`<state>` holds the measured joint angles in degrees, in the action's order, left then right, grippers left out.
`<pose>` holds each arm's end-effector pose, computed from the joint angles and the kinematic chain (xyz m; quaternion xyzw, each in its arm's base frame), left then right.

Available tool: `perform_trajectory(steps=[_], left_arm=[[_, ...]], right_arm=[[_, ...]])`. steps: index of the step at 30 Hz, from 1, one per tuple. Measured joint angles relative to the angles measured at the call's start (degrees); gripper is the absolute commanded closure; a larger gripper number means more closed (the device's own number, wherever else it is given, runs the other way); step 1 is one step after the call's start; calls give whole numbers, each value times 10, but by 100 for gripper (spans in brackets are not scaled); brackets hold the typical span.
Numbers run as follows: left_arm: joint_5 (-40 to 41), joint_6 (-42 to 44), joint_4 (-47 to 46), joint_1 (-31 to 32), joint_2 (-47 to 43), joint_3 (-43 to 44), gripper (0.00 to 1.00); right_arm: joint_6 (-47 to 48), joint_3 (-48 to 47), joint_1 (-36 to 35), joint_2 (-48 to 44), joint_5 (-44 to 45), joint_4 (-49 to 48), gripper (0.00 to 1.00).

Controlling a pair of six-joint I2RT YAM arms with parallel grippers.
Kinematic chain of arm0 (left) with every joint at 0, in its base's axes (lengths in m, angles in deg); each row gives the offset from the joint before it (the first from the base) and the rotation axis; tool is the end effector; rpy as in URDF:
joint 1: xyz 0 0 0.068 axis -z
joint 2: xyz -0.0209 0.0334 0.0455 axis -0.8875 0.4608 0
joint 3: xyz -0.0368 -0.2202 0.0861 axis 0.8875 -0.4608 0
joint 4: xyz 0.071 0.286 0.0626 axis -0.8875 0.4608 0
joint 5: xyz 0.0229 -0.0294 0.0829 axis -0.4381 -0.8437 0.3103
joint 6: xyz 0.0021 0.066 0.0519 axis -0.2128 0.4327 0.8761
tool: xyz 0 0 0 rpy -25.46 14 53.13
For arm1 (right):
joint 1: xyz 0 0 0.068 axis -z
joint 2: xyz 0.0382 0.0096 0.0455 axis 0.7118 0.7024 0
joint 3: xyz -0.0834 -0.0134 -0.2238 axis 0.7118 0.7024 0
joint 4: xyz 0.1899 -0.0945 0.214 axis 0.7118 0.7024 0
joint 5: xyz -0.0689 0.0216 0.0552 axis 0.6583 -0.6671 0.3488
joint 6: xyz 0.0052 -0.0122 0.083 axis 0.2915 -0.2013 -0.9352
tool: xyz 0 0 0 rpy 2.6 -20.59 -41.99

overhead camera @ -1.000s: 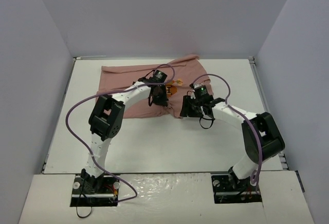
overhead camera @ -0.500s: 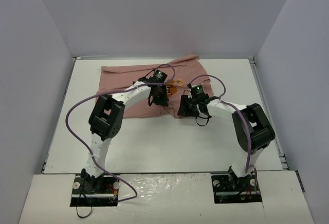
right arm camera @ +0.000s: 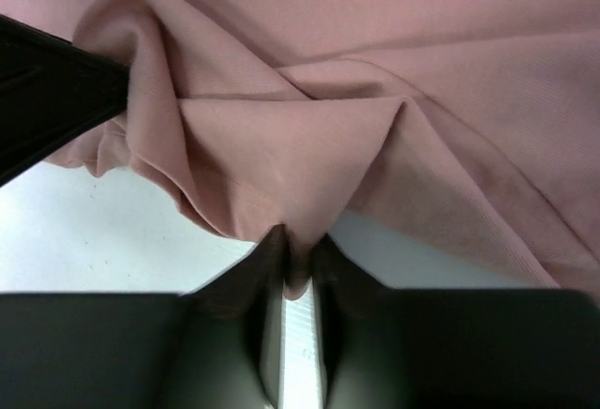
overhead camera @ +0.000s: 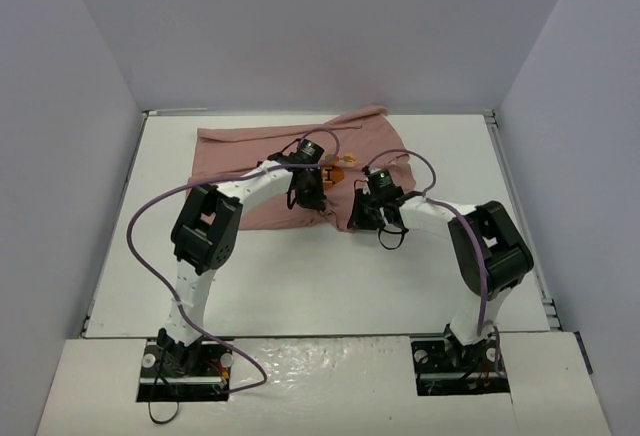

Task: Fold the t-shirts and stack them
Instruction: Grap the side of the flattened tshirt closest away from the robot with both arms

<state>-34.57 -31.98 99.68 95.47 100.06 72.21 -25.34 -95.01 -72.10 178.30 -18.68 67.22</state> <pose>0.4175 -0.2880 0.1086 -0.0445 0.9497 -0.2562 0.1743 0.3571 0.2010 0.0709 -0.0405 0.8998 0.2980 0.3162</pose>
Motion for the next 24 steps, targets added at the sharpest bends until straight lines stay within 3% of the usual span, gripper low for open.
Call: perform_trajectory(steps=[2, 12, 21, 24], left_arm=[[0, 0, -1, 0, -6, -7, 100], [3, -11, -12, 14, -129, -118, 97], [15, -54, -18, 131, -216, -218, 66], [24, -61, -7, 149, -247, -263, 44]], right_arm=[[0, 10, 0, -11, 5, 2, 100], [12, 22, 0, -147, 53, 108, 100], [11, 67, 1, -240, 61, 209, 100], [6, 93, 1, -256, 65, 245, 100]])
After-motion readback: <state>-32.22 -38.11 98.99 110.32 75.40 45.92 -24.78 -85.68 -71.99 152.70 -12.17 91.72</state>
